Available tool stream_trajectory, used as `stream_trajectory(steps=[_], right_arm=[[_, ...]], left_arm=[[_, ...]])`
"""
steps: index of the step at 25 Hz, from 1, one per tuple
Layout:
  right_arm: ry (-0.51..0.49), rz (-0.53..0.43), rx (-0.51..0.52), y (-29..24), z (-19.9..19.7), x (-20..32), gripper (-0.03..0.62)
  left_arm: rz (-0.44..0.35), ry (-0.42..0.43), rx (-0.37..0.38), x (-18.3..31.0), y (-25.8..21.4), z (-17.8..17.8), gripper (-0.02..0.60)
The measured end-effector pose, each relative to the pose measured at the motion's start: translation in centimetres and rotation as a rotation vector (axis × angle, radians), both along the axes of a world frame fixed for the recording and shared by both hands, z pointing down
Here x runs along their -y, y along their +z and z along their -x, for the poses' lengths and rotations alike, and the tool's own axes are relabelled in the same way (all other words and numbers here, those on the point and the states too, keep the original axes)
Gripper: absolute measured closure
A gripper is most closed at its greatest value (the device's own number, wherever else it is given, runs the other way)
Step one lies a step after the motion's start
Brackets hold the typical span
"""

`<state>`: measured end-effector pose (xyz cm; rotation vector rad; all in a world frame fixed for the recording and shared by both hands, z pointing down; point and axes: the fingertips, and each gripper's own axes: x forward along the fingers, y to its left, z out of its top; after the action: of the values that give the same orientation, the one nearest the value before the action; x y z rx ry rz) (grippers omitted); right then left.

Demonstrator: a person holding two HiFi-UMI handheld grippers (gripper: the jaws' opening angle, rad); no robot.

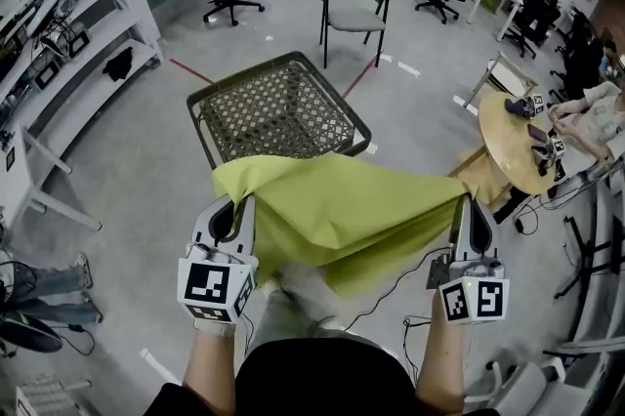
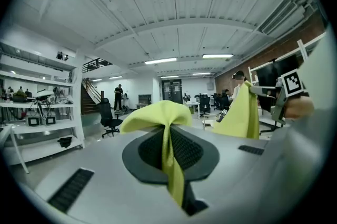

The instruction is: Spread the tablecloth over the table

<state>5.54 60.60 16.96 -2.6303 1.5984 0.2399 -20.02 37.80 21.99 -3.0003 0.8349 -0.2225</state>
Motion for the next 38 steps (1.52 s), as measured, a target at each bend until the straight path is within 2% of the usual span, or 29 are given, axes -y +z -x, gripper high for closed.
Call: stream_trajectory(steps=[9,20,28,38], right_arm=[[0.008,0.04,0.007,1.9,-2.9,5.5,0.583],[-0.015,0.089,-0.018,1.4,-5.7,20.8,0.583],[-0.064,0.083,-0.08,-0.6,-4.8,31.9,0.583],[-0.162,0.072,-0.092,-1.2,-4.1,40.9,0.583]], left_arm=[[0.041,-0.078,0.007,5.6,2.4,0.9,0.566],[0.066,-0.142,0.024,19.0,3.5,1.5,0.565],[0.073,-0.228,0.012,28.1,3.5,5.5,0.565],[0.066,-0.369,0.019,33.1,3.0,10.2,0.565]])
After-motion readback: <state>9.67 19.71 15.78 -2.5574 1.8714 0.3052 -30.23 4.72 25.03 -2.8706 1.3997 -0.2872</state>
